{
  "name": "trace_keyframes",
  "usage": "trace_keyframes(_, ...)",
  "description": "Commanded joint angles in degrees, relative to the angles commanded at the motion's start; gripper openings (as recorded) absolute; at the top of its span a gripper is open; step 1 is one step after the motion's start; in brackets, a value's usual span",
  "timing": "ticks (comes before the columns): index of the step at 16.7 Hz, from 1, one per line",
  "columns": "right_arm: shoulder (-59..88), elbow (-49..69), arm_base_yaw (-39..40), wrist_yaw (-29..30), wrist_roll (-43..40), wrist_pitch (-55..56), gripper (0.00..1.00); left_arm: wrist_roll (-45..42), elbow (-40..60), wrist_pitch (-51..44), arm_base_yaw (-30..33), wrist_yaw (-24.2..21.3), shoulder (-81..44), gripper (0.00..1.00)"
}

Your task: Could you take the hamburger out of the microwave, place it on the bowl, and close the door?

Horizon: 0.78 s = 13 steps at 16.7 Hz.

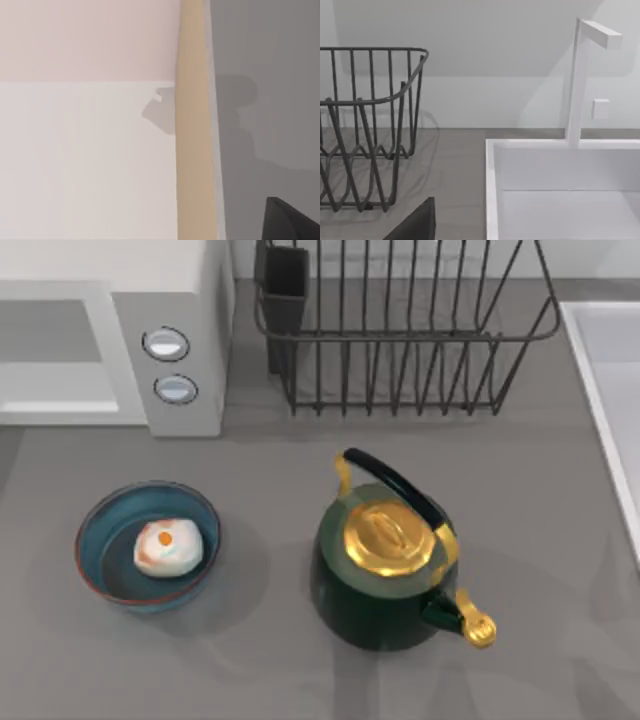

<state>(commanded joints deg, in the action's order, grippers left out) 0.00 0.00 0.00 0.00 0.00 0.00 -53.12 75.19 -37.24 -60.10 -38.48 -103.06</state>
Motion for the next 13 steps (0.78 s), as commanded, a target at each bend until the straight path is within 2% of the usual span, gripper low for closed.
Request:
trace_keyframes(6,0.00,0.00,0.00,0.00,0.00,0.00,1.00,-0.23,-9.63,14.47,-0.31,-0.20,-4.55,0.00)
trace_keyframes(13,0.00,0.00,0.00,0.00,0.00,0.00,1.00,0.37,-11.13,15.58,0.47,0.03,-3.71,0.00)
